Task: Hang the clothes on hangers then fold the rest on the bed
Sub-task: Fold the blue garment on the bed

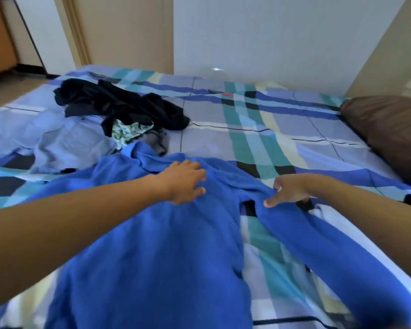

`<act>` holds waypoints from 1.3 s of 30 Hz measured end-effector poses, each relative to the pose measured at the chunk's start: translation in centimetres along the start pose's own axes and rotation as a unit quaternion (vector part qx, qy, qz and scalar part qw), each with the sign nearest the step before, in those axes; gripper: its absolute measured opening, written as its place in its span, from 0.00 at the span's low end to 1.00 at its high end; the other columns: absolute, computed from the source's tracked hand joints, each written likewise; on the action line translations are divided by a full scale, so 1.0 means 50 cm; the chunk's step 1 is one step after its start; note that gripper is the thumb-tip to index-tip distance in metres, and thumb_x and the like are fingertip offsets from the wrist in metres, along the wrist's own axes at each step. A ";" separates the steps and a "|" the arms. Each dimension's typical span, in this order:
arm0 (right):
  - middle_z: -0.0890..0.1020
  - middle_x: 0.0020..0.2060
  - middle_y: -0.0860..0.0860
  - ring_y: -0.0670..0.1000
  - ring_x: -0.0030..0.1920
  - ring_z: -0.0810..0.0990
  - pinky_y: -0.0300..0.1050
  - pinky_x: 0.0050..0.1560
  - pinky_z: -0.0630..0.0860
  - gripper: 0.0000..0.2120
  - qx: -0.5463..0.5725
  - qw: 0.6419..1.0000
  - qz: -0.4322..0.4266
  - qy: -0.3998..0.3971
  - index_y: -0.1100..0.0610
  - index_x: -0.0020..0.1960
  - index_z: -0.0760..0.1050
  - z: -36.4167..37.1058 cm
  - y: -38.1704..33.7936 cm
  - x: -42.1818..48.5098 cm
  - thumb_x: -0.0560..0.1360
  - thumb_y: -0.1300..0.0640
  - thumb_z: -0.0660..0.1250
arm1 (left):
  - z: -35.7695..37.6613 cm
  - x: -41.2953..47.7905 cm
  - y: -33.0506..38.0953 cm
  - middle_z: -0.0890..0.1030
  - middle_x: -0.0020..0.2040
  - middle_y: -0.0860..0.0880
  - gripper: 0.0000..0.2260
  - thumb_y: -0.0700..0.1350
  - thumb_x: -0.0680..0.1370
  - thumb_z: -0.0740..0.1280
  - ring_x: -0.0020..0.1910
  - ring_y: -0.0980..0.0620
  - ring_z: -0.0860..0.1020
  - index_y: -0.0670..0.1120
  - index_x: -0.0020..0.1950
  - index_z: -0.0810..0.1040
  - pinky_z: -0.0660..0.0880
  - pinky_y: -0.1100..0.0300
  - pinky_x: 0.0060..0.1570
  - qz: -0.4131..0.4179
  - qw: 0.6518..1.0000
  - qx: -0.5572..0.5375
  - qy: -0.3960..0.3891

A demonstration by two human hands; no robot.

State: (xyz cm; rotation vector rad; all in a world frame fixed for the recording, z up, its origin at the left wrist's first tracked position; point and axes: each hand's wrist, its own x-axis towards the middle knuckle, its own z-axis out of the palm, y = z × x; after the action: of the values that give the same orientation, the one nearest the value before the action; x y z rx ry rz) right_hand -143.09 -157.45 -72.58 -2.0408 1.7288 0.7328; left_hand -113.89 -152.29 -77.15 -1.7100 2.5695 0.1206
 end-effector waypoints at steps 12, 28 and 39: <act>0.77 0.39 0.57 0.55 0.39 0.75 0.47 0.41 0.68 0.14 0.350 0.921 -0.025 0.173 0.59 0.43 0.73 0.005 0.139 -0.025 0.79 0.51 0.71 | 0.031 0.169 0.044 0.73 0.67 0.39 0.20 0.56 0.83 0.56 0.64 0.37 0.72 0.43 0.67 0.70 0.71 0.42 0.62 -0.146 0.982 -0.106 0.049; 0.88 0.43 0.53 0.54 0.43 0.87 0.52 0.50 0.84 0.12 0.311 0.946 -0.082 0.031 0.59 0.51 0.82 0.024 0.151 -0.049 0.70 0.58 0.79 | -0.025 0.264 -0.019 0.81 0.31 0.42 0.10 0.46 0.78 0.62 0.29 0.45 0.79 0.39 0.44 0.77 0.67 0.63 0.29 -0.377 0.887 -0.236 -0.126; 0.86 0.48 0.53 0.55 0.48 0.85 0.56 0.57 0.80 0.15 0.279 0.957 -0.052 0.061 0.55 0.55 0.82 0.040 0.146 -0.015 0.71 0.52 0.78 | -0.015 0.311 -0.051 0.80 0.55 0.45 0.06 0.41 0.79 0.64 0.51 0.43 0.78 0.47 0.53 0.79 0.75 0.52 0.49 -0.231 0.950 -0.171 0.119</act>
State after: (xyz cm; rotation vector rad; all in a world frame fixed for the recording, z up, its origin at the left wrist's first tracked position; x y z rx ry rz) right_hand -150.62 -157.04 -73.33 -1.7819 1.6356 0.0613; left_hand -117.55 -167.60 -77.86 -2.5501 2.3109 0.3765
